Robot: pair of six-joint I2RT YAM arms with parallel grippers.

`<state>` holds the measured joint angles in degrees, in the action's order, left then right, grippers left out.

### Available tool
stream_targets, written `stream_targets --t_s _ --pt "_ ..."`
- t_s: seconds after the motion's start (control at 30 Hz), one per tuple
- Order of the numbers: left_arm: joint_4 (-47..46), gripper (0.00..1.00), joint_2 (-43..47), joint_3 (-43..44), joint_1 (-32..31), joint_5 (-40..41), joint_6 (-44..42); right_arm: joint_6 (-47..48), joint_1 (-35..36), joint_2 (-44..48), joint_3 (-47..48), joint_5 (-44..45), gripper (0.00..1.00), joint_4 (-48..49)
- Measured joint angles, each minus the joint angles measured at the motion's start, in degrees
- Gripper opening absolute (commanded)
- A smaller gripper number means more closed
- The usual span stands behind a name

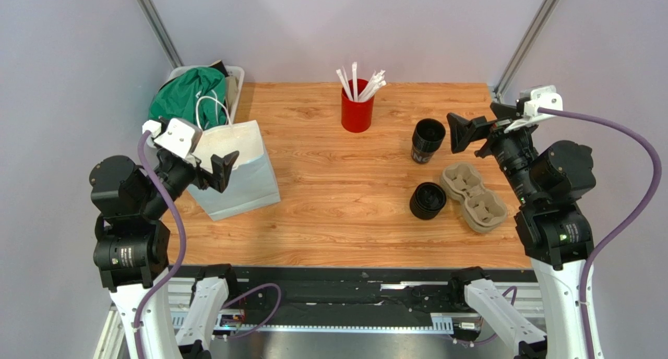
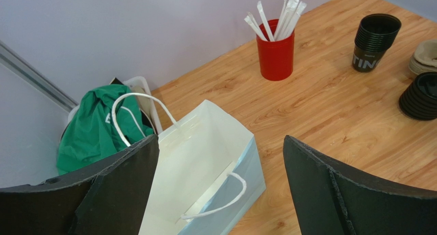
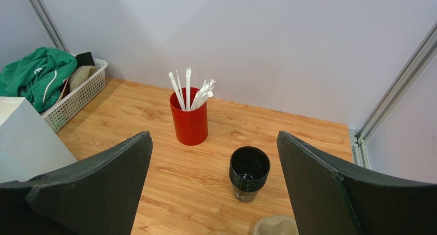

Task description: Pack the takeout coffee

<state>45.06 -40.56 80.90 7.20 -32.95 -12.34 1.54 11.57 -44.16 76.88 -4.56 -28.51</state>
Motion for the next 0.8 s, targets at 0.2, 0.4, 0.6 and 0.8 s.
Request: stream_targets --t_s 0.2,0.4,0.6,0.8 --pt "-0.2 0.99 0.0 -1.5 0.0 0.0 0.0 3.7 0.0 1.2 -1.7 -2.4 0.99 0.2" --pt "0.3 0.99 0.1 -1.5 0.0 -0.2 -0.9 9.6 0.0 -1.8 -1.8 -7.4 0.98 0.1" --pt "1.6 0.99 1.7 -2.6 0.0 -0.9 -1.9 10.3 0.0 -13.1 0.3 -6.2 0.85 -0.8" --pt "3.7 0.99 4.9 -6.5 0.0 -2.5 -2.1 9.3 0.0 -27.4 5.3 -4.7 0.68 -2.7"
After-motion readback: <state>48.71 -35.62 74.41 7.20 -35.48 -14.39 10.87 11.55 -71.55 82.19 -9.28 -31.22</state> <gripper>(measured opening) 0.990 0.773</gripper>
